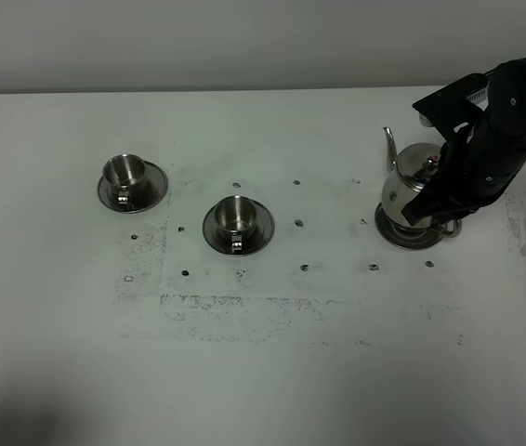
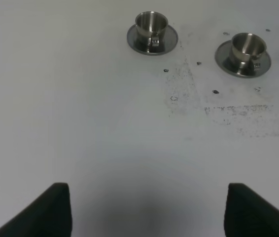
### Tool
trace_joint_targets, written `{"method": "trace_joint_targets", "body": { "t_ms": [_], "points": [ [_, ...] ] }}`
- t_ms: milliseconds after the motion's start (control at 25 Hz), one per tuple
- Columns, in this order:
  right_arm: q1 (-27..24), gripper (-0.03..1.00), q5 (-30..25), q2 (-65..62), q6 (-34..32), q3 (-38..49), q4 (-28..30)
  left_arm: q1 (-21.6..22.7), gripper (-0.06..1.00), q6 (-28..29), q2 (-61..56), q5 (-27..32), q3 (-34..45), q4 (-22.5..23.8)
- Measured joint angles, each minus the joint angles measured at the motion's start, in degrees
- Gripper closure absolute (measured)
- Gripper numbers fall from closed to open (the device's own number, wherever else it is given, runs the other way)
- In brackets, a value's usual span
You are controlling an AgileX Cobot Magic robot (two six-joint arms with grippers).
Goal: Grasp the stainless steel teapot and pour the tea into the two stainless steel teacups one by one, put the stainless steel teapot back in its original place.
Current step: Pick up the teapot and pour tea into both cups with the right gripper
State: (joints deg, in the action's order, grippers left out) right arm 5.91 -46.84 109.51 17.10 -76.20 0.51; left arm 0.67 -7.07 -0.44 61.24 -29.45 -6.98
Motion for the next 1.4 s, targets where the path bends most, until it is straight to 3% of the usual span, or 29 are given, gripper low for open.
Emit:
{"method": "trace_joint_targets", "body": {
  "t_ms": [200,600,1040,1400],
  "points": [
    [1.35,0.79,-1.93,-0.85,1.44,-3.73,0.26,0.0,0.25,0.0,0.0,0.0,0.0,0.0],
    [5.4,0.79,-6.44,1.2,14.9,-14.09,-0.51,0.0,0.25,0.0,0.0,0.0,0.0,0.0],
    [5.74,0.79,-15.87,15.05,27.98,-38.35,-4.0,0.0,0.25,0.0,0.0,0.0,0.0,0.0],
    [6.68,0.79,-22.41,29.09,34.99,-59.16,-5.48,0.0,0.25,0.0,0.0,0.0,0.0,0.0]
  ]
}}
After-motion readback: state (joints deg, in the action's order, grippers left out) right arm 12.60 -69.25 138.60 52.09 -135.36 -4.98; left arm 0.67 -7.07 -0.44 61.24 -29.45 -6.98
